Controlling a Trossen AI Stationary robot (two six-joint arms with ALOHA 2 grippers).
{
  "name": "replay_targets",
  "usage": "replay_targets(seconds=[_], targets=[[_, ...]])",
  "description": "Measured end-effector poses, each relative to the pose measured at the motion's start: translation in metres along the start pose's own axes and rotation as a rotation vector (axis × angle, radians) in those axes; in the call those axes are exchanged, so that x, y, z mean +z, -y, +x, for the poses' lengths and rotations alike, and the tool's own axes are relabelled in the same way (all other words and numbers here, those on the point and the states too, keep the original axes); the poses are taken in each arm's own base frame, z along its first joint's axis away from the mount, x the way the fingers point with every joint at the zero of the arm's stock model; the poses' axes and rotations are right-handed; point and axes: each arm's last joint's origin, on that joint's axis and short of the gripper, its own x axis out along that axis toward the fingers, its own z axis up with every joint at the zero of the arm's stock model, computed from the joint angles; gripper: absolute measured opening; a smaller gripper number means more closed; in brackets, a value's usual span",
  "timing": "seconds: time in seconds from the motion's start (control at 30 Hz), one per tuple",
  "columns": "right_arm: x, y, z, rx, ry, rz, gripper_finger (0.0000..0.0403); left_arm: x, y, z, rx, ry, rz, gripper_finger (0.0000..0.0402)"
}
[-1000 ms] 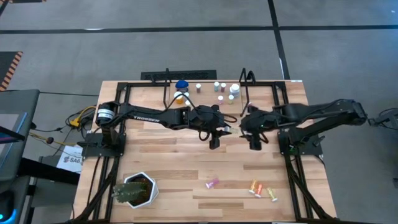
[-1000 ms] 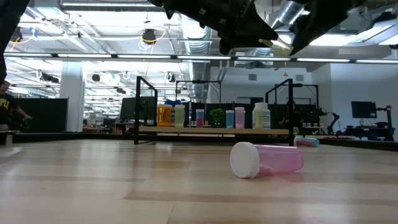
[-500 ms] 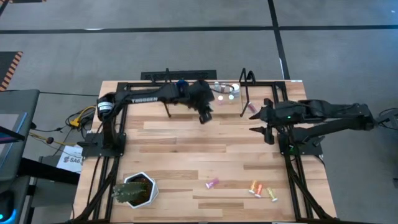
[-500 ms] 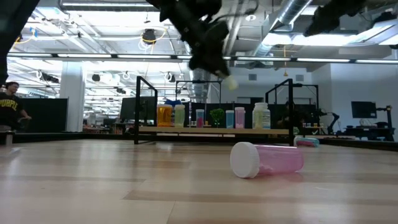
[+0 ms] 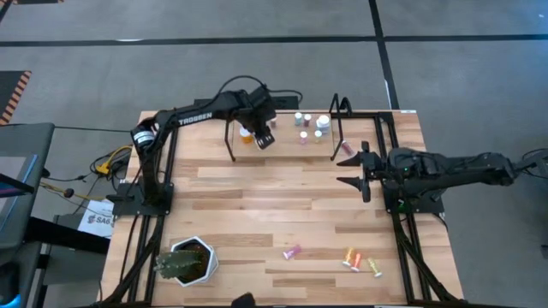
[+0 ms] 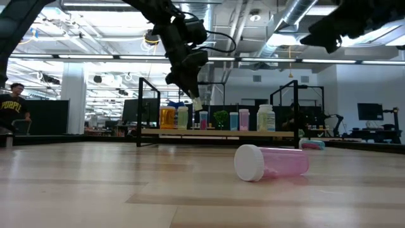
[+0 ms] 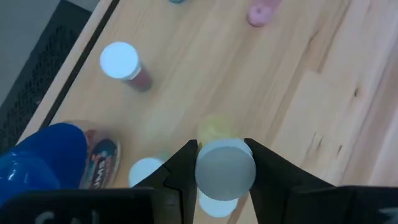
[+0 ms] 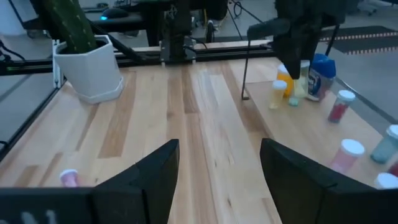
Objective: Pick and place medicine bottles onto shelf by color
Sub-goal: Put the yellow pill bottle on the shelf
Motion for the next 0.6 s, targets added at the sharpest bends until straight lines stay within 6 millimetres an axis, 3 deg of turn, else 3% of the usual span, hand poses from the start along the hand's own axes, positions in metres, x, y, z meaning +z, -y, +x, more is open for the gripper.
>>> replay_targets(seconds=[0.1, 0.33, 0.6], targets=[[-0.008, 0.0, 0.001, -0.001, -0.018, 0.013, 0.0244, 0.0, -0.003, 0.0, -0.008, -0.001, -0.006, 0.0097], [-0.02, 0.001, 0.004, -0.01, -0.104, 0.107, 0.0244, 0.006, -0.002, 0.021, -0.053, -0.049, 0.022, 0.0096], [-0.03, 0.001, 0.008, -0.027, -0.212, 0.119, 0.0244, 0.019, -0.005, 0.025, -0.041, -0.091, 0.063, 0.0097]])
